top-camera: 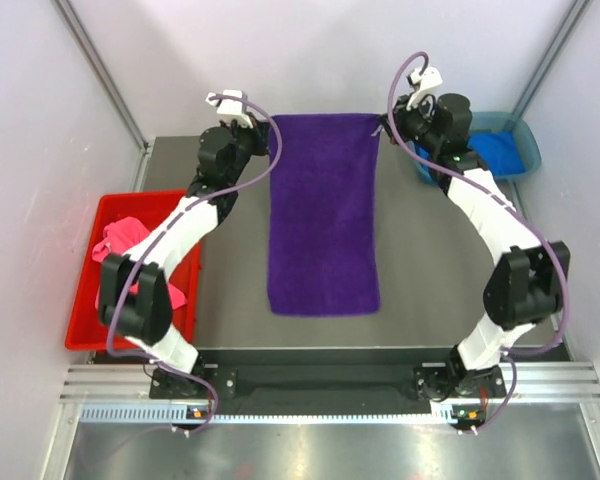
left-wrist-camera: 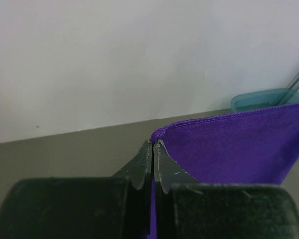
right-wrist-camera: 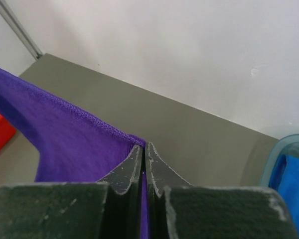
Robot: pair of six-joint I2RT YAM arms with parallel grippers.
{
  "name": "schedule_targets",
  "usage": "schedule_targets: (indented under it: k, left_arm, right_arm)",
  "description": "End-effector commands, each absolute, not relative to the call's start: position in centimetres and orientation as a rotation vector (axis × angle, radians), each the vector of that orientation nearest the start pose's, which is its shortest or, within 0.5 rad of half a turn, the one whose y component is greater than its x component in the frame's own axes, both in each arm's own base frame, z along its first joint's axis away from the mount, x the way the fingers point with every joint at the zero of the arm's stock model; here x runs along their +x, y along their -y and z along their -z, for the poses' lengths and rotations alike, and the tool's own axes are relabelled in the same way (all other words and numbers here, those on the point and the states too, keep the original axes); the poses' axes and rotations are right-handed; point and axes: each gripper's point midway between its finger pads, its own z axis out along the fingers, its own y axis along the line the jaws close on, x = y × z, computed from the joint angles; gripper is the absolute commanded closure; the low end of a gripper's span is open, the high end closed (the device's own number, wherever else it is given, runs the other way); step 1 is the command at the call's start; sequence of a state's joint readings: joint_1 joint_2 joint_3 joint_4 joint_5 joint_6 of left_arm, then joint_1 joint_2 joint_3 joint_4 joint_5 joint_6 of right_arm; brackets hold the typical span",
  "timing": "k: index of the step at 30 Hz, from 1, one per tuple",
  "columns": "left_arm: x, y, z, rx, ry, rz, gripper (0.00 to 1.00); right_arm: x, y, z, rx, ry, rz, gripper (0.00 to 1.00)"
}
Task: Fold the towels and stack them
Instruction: Flatten out the crumpled towel, then fold the towel
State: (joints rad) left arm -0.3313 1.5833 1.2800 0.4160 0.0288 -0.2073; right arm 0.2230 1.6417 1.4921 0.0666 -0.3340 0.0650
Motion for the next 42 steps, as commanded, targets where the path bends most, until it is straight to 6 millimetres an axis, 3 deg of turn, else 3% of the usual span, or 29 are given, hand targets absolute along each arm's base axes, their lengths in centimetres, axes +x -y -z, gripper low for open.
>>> schedule_targets:
  k: [1, 2, 3, 4, 7, 8, 9, 12, 17, 29, 30, 36, 41, 42]
  left_arm:
    - [51.7, 18.1, -37.9, 0.088, -1.343, 0.519, 1.0]
    - [52.5, 17.6, -37.5, 0.079, -1.345, 0.516, 1.0]
    - [53.6, 17.7, -35.9, 0.079, -1.373, 0.516, 1.0]
    - [54.3, 17.6, -35.9, 0.074, -1.373, 0.521, 1.0]
    - [56.4, 17.4, -33.3, 0.067, -1.418, 0.533, 1.0]
    - [56.8, 17.3, -33.4, 0.067, -1.416, 0.538, 1.0]
    - [57.5, 17.5, -32.0, 0.065, -1.441, 0.545, 1.0]
    - [58.7, 17.2, -30.4, 0.048, -1.47, 0.545, 1.0]
    - [59.3, 16.6, -28.5, 0.019, -1.523, 0.554, 1.0]
    - [56.4, 16.4, -21.8, -0.045, -1.696, 0.601, 1.0]
    - [56.1, 16.5, -21.6, -0.045, -1.701, 0.614, 1.0]
    - [53.4, 16.7, -18.9, -0.064, -1.772, 0.661, 1.0]
    - [50.9, 16.3, -18.5, -0.095, -1.795, 0.678, 1.0]
    - [50.0, 16.1, -17.5, -0.113, -1.822, 0.684, 1.0]
  right_arm:
    - [52.5, -16.8, -38.0, -0.388, -1.488, -0.485, 1.0]
    - [53.9, -16.8, -35.9, -0.383, -1.531, -0.486, 1.0]
    - [54.5, -16.8, -35.4, -0.382, -1.542, -0.487, 1.0]
    - [55.2, -16.8, -35.8, -0.383, -1.535, -0.486, 1.0]
    - [57.6, -17.0, -32.4, -0.375, -1.603, -0.491, 1.0]
    - [57.9, -17.0, -32.0, -0.376, -1.612, -0.491, 1.0]
    - [58.2, -16.9, -31.4, -0.368, -1.624, -0.492, 1.0]
    - [58.9, -17.2, -29.3, -0.358, -1.671, -0.501, 1.0]
    - [58.8, -17.1, -26.2, -0.342, -1.748, -0.509, 1.0]
    - [55.3, -17.0, -21.3, -0.303, -1.909, -0.539, 1.0]
    - [54.4, -16.7, -19.6, -0.296, -1.962, -0.537, 1.0]
    - [51.3, -17.0, -17.0, -0.277, -2.046, -0.512, 1.0]
    - [48.3, -17.5, -15.8, -0.278, -2.092, -0.495, 1.0]
    - [47.7, -17.6, -16.1, -0.285, -2.089, -0.495, 1.0]
